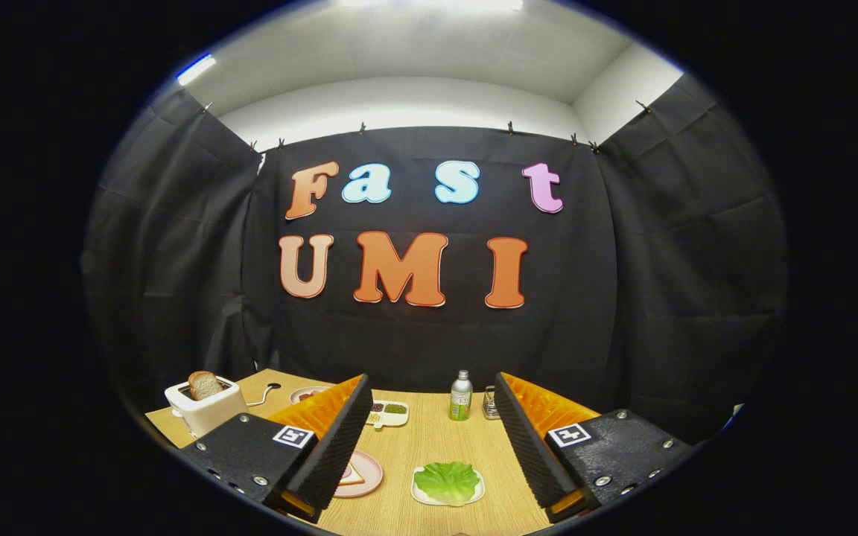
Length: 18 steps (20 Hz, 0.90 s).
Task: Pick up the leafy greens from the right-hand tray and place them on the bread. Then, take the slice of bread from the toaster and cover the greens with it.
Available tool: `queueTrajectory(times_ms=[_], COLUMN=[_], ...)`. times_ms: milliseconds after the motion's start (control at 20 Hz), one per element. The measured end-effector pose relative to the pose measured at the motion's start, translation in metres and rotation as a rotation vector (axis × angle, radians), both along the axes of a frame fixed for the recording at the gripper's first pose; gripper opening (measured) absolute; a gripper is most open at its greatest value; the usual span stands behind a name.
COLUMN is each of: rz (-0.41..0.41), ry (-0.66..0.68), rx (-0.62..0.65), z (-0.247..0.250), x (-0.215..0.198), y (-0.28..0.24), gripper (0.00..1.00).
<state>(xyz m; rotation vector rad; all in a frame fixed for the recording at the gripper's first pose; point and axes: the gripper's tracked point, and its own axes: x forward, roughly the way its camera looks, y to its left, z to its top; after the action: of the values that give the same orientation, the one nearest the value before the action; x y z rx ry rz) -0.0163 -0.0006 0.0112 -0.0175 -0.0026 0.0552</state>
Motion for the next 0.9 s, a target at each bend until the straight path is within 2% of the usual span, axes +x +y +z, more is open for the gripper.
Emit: queueTrajectory(times_ms=[250, 350, 650, 900], rz=[0.091, 0.114, 0.092, 0.098], ry=[0.030, 0.033, 0.082, 0.191], rx=[0.050, 0.032, -0.021, -0.067], z=[-0.017, -0.024, -0.055, -0.093], x=[0.011, 0.015, 0.032, 0.049], y=[0.015, 0.017, 0.011, 0.006], gripper=[0.98, 0.98, 0.98, 0.99])
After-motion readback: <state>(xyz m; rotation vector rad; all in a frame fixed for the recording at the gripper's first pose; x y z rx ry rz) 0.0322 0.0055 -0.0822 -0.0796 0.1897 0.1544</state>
